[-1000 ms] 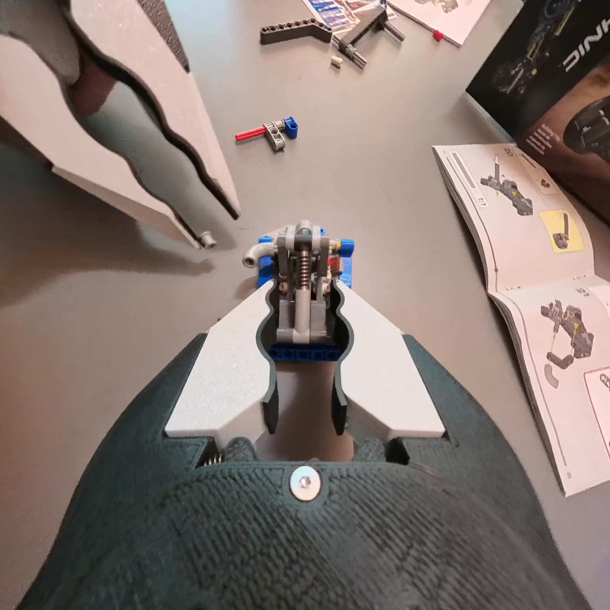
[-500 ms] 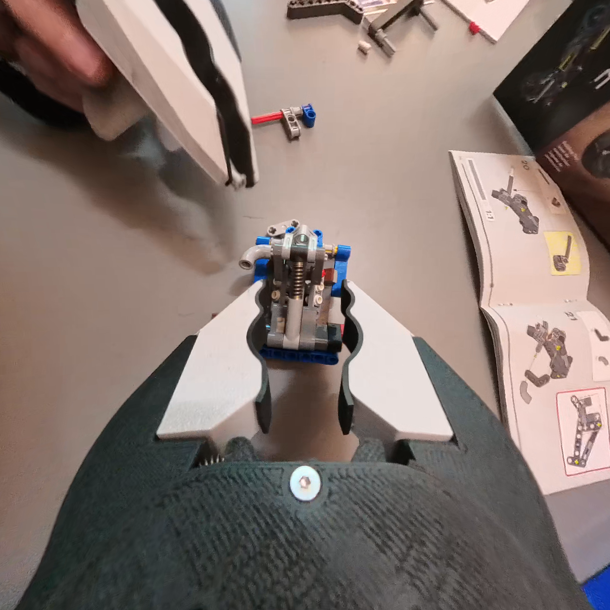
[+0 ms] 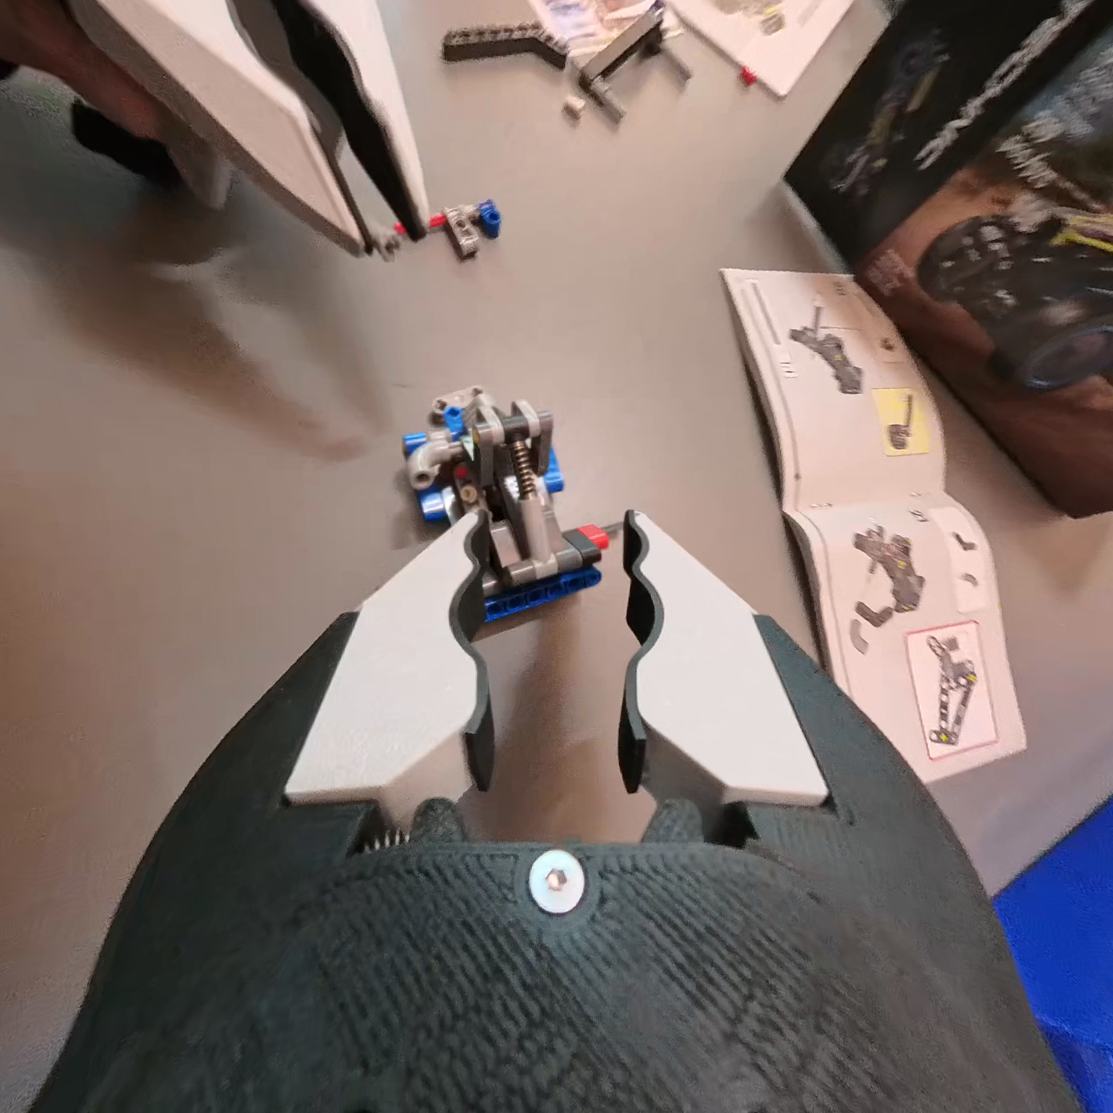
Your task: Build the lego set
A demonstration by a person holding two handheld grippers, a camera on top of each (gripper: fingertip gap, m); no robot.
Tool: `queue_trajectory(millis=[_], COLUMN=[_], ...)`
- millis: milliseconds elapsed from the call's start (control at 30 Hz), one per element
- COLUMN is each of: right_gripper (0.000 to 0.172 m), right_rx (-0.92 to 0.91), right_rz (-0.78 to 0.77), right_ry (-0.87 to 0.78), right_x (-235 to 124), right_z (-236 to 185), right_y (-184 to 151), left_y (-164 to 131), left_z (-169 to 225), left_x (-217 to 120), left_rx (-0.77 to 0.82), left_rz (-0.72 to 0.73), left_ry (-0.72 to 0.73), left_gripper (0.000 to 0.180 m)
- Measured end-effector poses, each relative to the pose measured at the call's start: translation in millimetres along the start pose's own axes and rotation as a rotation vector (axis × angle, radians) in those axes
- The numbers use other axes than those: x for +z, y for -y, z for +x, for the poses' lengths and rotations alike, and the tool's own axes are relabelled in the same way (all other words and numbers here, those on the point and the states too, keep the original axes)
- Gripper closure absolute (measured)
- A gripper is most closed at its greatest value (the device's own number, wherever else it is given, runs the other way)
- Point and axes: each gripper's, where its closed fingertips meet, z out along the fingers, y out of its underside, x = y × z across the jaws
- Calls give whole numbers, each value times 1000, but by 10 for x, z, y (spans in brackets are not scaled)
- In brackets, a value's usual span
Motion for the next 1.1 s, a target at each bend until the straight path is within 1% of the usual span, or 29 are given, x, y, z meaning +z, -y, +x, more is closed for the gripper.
queue_trajectory(millis=[67, 133, 200, 267, 300, 367, 433, 533, 567, 633, 667, 767, 800, 900, 933, 1000, 1100], right_gripper=[131, 131, 131, 131, 131, 132, 132, 132, 132, 132, 132, 132, 132, 132, 132, 132, 132], right_rx=[7, 11, 19, 20, 18, 17, 21, 22, 23, 22, 21, 16, 15, 12, 12, 10, 4], right_rz=[27, 18, 12, 16, 17, 23, 17, -2, -2, 6, 10, 15, 16, 20, 19, 15, 10], right_ry=[-41, -66, -70, -73, -79, -79, -77, -83, -85, -92, -95, -107, -106, -109, -108, -105, -109], right_x=[-48, -55, -31, -12, -11, -11, -14, -27, -32, -43, -49, -63, -63, -50, -41, -25, -28], right_z=[55, 81, 74, 60, 58, 43, 36, 45, 49, 65, 74, 102, 103, 105, 103, 97, 85], right_y=[15, -22, -51, -49, -45, -43, -72, -133, -139, -134, -131, -128, -129, -130, -133, -136, -134], left_y=[-190, -270, -317, -374, -397, -478, -629, -661, -663, -664, -629, -440, -418, -475, -496, -523, -632], left_z=[-305, -595, -863, -1073, -1148, -1198, -1276, -1305, -1310, -1333, -1335, -1162, -1124, -1129, -1090, -1006, -1034], left_x=[-59, -129, -184, -233, -244, -232, -279, -339, -362, -410, -421, -418, -432, -446, -422, -362, -366], left_rx=[138, 240, 270, 260, 235, 176, 138, 55, 49, 81, 88, 35, 38, 162, 176, 157, 192], left_rz=[-157, -248, -316, -394, -413, -443, -535, -560, -570, -580, -556, -418, -404, -432, -439, -454, -526], left_ry=[146, 250, 327, 363, 362, 293, 268, 228, 216, 208, 202, 80, 52, 51, 26, -24, -25], left_gripper=[170, 167, 165, 160, 157, 154, 147, 147, 146, 138, 138, 138, 136, 131, 128, 124, 124])
